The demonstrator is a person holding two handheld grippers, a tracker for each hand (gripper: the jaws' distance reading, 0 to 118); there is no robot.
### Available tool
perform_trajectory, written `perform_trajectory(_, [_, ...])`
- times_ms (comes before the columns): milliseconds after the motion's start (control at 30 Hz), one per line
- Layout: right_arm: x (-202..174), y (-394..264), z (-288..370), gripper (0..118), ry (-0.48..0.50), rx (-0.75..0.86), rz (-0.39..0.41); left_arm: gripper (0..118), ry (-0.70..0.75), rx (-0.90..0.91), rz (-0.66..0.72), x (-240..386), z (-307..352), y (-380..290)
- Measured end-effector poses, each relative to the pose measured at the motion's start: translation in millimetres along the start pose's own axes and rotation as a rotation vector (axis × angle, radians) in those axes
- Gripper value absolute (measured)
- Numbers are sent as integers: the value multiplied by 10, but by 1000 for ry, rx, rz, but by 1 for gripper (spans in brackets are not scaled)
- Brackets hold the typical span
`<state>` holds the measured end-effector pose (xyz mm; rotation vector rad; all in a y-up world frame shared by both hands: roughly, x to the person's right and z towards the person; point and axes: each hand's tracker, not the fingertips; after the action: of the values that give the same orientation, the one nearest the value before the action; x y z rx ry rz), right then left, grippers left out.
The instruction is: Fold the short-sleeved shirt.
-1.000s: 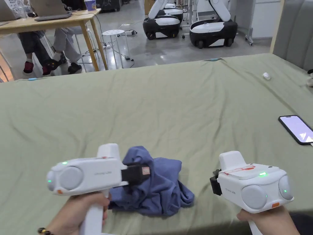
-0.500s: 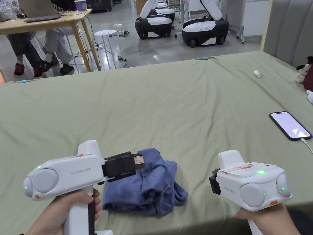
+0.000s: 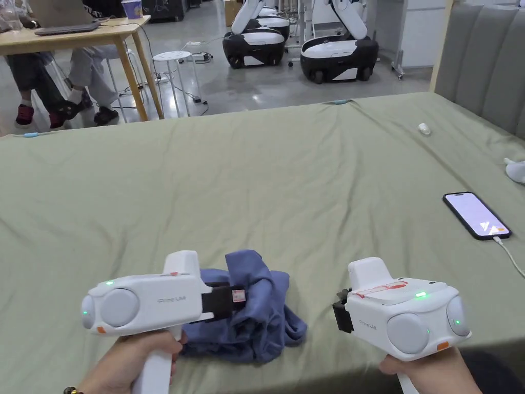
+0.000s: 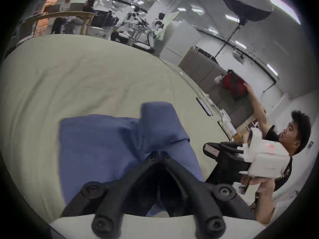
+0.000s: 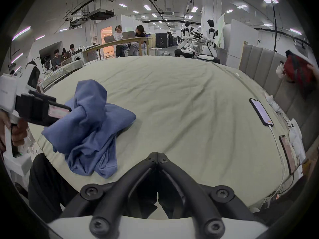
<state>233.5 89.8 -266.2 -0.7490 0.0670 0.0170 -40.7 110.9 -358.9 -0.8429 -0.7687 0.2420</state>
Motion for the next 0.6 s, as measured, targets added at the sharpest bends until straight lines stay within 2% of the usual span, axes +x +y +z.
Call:
perform_trajectory(200, [185,-109,152,0,-32,-4,-26,1,-53,-45,9,216,-494,8])
perform_trajectory(267, [251,-142,184,0,9,-2,-87,1,-57,-62,12,290,-634,0])
perform_trajectory(300, [266,-145,199,0,16,-4,-91,1,-62,-68,12,321,-683,-12])
perform_trajectory(467, [126,-68,144,0,3,-9,-41,1,-75,-68,-3,389,-558,-24])
perform_trajectory(600, [-148,127,21,0,71,5,-16,1,-81,34,27,177,-128,68])
